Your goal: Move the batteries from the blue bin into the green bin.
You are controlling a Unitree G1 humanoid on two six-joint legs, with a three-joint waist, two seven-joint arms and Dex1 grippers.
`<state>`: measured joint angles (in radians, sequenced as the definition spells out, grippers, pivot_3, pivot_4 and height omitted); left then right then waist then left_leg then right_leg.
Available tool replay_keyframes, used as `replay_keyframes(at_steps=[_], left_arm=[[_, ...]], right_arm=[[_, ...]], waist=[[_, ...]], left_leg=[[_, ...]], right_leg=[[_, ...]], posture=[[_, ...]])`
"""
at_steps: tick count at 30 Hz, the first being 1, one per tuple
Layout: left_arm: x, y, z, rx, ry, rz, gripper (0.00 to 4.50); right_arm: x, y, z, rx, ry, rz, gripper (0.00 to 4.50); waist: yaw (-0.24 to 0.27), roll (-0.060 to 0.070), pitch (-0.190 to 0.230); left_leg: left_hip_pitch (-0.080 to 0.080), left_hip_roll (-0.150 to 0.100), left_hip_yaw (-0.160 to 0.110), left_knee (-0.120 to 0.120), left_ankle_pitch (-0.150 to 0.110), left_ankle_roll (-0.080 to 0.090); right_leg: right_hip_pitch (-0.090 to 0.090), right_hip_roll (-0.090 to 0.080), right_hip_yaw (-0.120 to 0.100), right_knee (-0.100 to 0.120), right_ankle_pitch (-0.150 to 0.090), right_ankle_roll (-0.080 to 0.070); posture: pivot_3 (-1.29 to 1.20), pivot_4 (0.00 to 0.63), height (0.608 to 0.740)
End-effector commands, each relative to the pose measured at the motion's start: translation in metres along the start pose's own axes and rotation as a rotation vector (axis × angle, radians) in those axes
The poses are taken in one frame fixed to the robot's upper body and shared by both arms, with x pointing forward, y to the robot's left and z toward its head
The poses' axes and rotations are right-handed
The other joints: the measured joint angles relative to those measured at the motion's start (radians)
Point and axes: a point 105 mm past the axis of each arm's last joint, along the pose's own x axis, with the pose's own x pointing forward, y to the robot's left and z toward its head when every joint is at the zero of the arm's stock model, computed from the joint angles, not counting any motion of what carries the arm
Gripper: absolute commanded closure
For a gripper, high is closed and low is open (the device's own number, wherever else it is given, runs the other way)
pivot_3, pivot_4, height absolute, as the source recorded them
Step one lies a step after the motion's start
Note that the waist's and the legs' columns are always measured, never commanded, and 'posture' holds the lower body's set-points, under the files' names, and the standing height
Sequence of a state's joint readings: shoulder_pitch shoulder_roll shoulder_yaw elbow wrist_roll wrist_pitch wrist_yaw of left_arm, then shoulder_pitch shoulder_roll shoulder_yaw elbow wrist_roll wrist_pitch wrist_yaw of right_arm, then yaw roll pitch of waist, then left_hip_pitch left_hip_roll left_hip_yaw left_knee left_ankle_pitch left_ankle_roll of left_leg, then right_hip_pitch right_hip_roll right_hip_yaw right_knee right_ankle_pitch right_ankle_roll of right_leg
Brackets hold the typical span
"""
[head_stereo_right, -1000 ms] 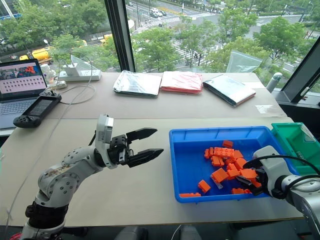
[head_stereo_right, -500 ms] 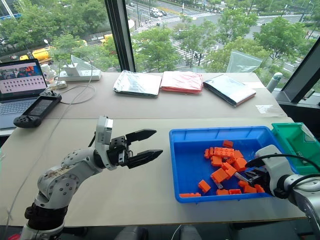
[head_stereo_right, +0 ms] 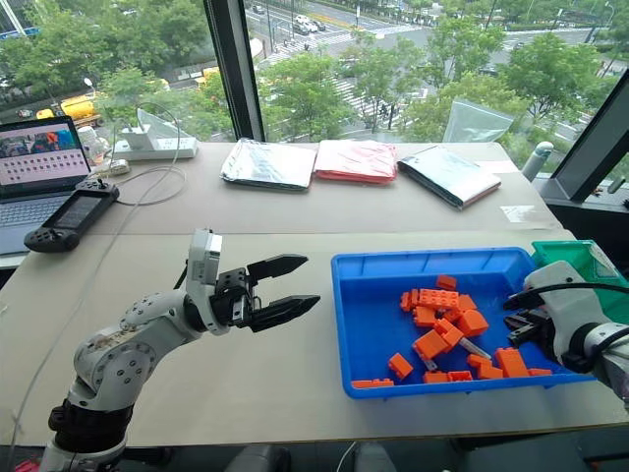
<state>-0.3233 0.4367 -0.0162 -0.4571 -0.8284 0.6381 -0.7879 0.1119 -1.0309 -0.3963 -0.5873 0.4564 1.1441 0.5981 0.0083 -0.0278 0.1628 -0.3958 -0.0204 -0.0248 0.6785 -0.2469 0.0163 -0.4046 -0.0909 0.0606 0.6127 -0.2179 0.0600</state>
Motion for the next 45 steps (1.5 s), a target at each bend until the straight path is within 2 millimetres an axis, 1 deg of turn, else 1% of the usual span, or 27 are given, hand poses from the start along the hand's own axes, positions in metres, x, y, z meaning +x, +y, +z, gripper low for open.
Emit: replay_keyframes(at_steps=[1, 3, 4, 6, 10, 15, 21, 24, 27, 29, 31, 34, 37, 40, 42, 45], left_arm=[[0.003, -0.005, 0.008, 0.024, -0.022, -0.022, 0.0], [0.004, -0.006, 0.008, 0.024, -0.024, -0.022, 0.0], [0.005, -0.006, 0.009, 0.024, -0.025, -0.021, 0.0], [0.005, -0.006, 0.009, 0.023, -0.027, -0.018, 0.0], [0.007, -0.005, 0.008, 0.023, -0.031, -0.008, 0.0], [0.007, -0.005, 0.005, 0.019, -0.031, -0.001, 0.0], [0.008, -0.005, 0.006, 0.025, -0.032, 0.009, 0.0], [0.008, -0.004, 0.007, 0.025, -0.034, 0.019, 0.0], [0.007, -0.004, 0.007, 0.026, -0.034, 0.022, 0.0], [0.007, -0.004, 0.007, 0.025, -0.035, 0.025, 0.0], [0.008, -0.004, 0.007, 0.025, -0.034, 0.026, 0.0], [0.008, -0.004, 0.007, 0.025, -0.035, 0.027, 0.0], [0.008, -0.004, 0.007, 0.025, -0.036, 0.027, 0.0], [0.008, -0.003, 0.007, 0.026, -0.037, 0.031, 0.0], [0.008, -0.003, 0.007, 0.026, -0.039, 0.034, 0.0], [0.009, -0.002, 0.009, 0.026, -0.043, 0.04, 0.0]], right_arm=[[0.002, 0.011, 0.005, -0.041, -0.006, 0.051, 3.47], [0.006, 0.016, 0.002, -0.042, 0.006, 0.071, 2.97], [0.008, 0.016, 0.001, -0.048, 0.011, 0.071, 2.87], [0.013, 0.014, -0.002, -0.045, 0.029, 0.058, 2.87], [0.024, 0.021, -0.01, -0.046, 0.059, 0.087, 2.87], [0.036, 0.015, -0.02, -0.044, 0.098, 0.059, 2.87], [0.04, 0.017, -0.028, -0.061, 0.132, 0.091, 2.87], [0.041, 0.017, -0.027, -0.055, 0.132, 0.096, 2.87], [0.042, 0.016, -0.025, -0.058, 0.126, 0.104, 3.6], [0.042, 0.016, -0.024, -0.064, 0.122, 0.108, 4.23], [0.042, 0.014, -0.022, -0.068, 0.116, 0.099, 4.27], [0.037, 0.01, -0.016, -0.075, 0.089, 0.094, 4.27], [0.023, 0.003, -0.005, -0.087, 0.049, 0.079, 4.27], [0.0, -0.004, 0.02, -0.091, -0.057, 0.066, 4.27], [-0.012, -0.006, 0.032, -0.096, -0.11, 0.061, 4.27], [-0.033, -0.025, 0.057, -0.073, -0.207, -0.032, 4.27]], waist=[[0.0, 0.0, 0.0], [0.001, 0.0, 0.0], [0.001, 0.0, 0.0], [0.0, 0.0, 0.0], [0.0, -0.001, 0.0], [0.001, -0.001, 0.0], [0.001, -0.001, 0.0], [0.001, -0.001, 0.0], [0.001, -0.001, 0.0], [0.001, -0.001, 0.0], [0.001, -0.001, 0.0], [0.001, -0.001, 0.0], [0.003, -0.001, 0.0], [0.003, 0.0, 0.0], [0.002, 0.0, 0.0], [-0.002, 0.0, 0.0]], left_leg=[[0.0, 0.0, 0.0, 0.0, 0.0, 0.0], [0.0, 0.0, 0.0, 0.0, 0.0, 0.0], [0.0, 0.0, 0.0, 0.0, 0.0, 0.0], [0.0, 0.0, 0.0, 0.0, 0.0, 0.0], [0.0, 0.0, 0.0, 0.0, 0.0, 0.0], [0.0, 0.0, 0.0, 0.0, 0.0, 0.0], [-0.001, 0.0, -0.001, 0.0, 0.0, 0.0], [0.0, 0.0, -0.001, 0.0, 0.0, 0.0], [0.001, 0.0, -0.001, 0.0, 0.0, 0.0], [0.001, 0.0, -0.001, 0.0, 0.0, 0.0], [0.001, 0.0, -0.001, 0.0, 0.0, 0.0], [0.001, 0.0, -0.001, 0.0, 0.0, 0.0], [0.0, 0.0, -0.001, 0.0, 0.0, 0.0], [-0.001, 0.0, -0.001, 0.0, 0.0, 0.0], [-0.001, 0.0, -0.002, 0.0, 0.0, 0.0], [-0.001, 0.0, -0.002, 0.0, 0.0, 0.0]], right_leg=[[0.0, 0.0, 0.0, 0.0, 0.0, 0.0], [0.0, 0.0, 0.0, 0.0, 0.0, 0.0], [0.0, 0.0, 0.0, 0.0, 0.0, 0.0], [0.0, 0.0, 0.0, 0.0, 0.0, 0.0], [0.0, 0.0, 0.0, 0.0, 0.0, 0.0], [0.0, 0.0, 0.0, 0.0, 0.0, 0.0], [0.0, 0.0, -0.001, -0.001, 0.0, 0.0], [0.001, 0.0, -0.001, 0.0, 0.0, 0.0], [0.001, 0.0, -0.001, 0.0, 0.0, 0.0], [0.001, 0.0, -0.001, 0.0, 0.0, 0.0], [0.001, 0.0, -0.001, 0.0, 0.0, 0.0], [0.001, 0.0, -0.001, 0.0, 0.0, 0.0], [0.001, 0.0, -0.001, 0.0, 0.0, 0.0], [0.0, -0.001, -0.001, 0.0, 0.0, 0.0], [-0.001, -0.001, -0.001, 0.0, 0.0, 0.0], [-0.001, 0.0, -0.001, 0.0, 0.0, 0.0]], posture=[[0.0, 0.15, 0.74], [0.0, 0.15, 0.74], [0.0, 0.15, 0.74], [0.0, 0.15, 0.74], [0.0, 0.15, 0.74], [0.0, 0.15, 0.74], [0.0, 0.15, 0.74], [0.0, 0.15, 0.74], [0.0, 0.15, 0.74], [0.0, 0.15, 0.74], [0.0, 0.15, 0.74], [0.0, 0.15, 0.74], [0.0, 0.15, 0.74], [0.0, 0.15, 0.74], [0.0, 0.15, 0.74], [0.0, 0.15, 0.74]])
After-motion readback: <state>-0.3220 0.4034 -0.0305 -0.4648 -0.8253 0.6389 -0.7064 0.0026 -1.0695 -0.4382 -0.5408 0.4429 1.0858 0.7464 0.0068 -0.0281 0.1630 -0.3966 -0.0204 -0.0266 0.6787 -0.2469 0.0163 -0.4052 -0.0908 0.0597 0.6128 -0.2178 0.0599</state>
